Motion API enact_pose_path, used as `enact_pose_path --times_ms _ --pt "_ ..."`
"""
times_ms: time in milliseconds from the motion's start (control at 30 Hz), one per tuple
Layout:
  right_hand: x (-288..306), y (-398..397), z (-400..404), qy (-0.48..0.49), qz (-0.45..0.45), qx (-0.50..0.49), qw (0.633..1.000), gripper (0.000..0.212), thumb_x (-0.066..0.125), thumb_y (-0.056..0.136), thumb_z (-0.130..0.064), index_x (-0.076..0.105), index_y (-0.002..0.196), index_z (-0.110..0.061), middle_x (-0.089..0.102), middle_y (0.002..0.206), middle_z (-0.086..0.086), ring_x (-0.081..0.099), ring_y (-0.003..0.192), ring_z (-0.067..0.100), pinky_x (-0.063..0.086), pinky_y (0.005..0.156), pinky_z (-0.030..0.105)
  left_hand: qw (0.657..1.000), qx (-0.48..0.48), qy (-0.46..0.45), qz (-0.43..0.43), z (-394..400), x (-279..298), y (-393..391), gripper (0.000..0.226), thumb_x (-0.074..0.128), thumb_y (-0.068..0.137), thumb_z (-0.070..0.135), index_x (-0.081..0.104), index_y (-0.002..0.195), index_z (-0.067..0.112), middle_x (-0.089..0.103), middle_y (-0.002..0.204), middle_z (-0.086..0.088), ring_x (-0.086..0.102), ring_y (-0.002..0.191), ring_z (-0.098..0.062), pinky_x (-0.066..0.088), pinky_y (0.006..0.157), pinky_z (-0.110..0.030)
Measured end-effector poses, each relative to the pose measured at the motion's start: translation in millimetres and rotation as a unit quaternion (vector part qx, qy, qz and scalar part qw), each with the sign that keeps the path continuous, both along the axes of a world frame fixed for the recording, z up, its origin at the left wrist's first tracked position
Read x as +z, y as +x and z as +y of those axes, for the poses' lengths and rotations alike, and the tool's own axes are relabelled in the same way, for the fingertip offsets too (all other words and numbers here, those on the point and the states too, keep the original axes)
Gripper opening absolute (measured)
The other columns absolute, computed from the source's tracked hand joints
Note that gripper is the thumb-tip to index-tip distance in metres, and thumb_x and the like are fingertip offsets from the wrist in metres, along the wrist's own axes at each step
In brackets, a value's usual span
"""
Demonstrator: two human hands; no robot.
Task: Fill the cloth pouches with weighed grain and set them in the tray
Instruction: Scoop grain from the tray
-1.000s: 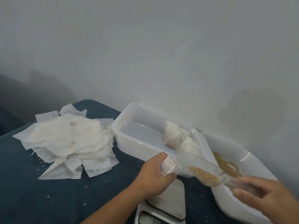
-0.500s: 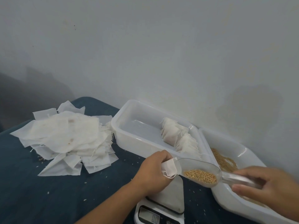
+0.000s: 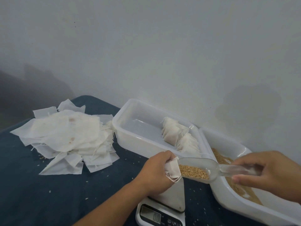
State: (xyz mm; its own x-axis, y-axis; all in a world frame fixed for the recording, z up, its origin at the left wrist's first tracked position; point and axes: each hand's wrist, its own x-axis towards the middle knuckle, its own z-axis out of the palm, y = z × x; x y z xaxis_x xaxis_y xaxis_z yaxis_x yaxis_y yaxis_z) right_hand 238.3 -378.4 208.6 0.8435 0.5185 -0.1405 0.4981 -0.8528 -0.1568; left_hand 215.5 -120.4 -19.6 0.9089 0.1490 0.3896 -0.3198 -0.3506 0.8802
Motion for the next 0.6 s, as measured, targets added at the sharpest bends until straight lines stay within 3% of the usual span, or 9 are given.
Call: enact_pose_path --times_ms 100,467,600 --pt "3.9 2.1 1.4 -0.005 -0.007 0.002 1.000 0.056 0.069 0.056 -0.092 0.076 0.097 -0.054 0.076 0.079 -0.017 0.071 0.067 0.006 0.054 0.060 0.018 1.000 -0.007 -0.014 0.005 0.0 1.7 -1.0 0.030 0.082 0.080 0.037 0.057 0.096 0.037 0.065 0.094 0.013 0.065 0.087 -0.005 0.059 0.070 -0.024" --pt "19.0 7.3 16.0 -0.036 -0.034 0.028 0.998 0.055 0.065 0.053 -0.096 0.072 0.096 -0.062 0.074 0.080 -0.025 0.070 0.072 0.002 0.054 0.066 0.020 0.999 -0.023 -0.042 0.021 -2.6 8.4 -5.7 0.028 0.081 0.084 0.035 0.057 0.098 0.033 0.067 0.097 0.008 0.068 0.092 -0.013 0.061 0.077 -0.036" --pt "22.3 9.5 20.2 -0.036 -0.045 0.034 0.998 0.054 0.065 0.052 -0.096 0.070 0.095 -0.065 0.073 0.079 -0.027 0.069 0.070 -0.002 0.051 0.065 0.012 0.998 -0.022 -0.057 0.021 -1.7 10.3 -7.2 0.027 0.081 0.084 0.034 0.058 0.097 0.033 0.068 0.096 0.008 0.068 0.090 -0.013 0.062 0.077 -0.032"
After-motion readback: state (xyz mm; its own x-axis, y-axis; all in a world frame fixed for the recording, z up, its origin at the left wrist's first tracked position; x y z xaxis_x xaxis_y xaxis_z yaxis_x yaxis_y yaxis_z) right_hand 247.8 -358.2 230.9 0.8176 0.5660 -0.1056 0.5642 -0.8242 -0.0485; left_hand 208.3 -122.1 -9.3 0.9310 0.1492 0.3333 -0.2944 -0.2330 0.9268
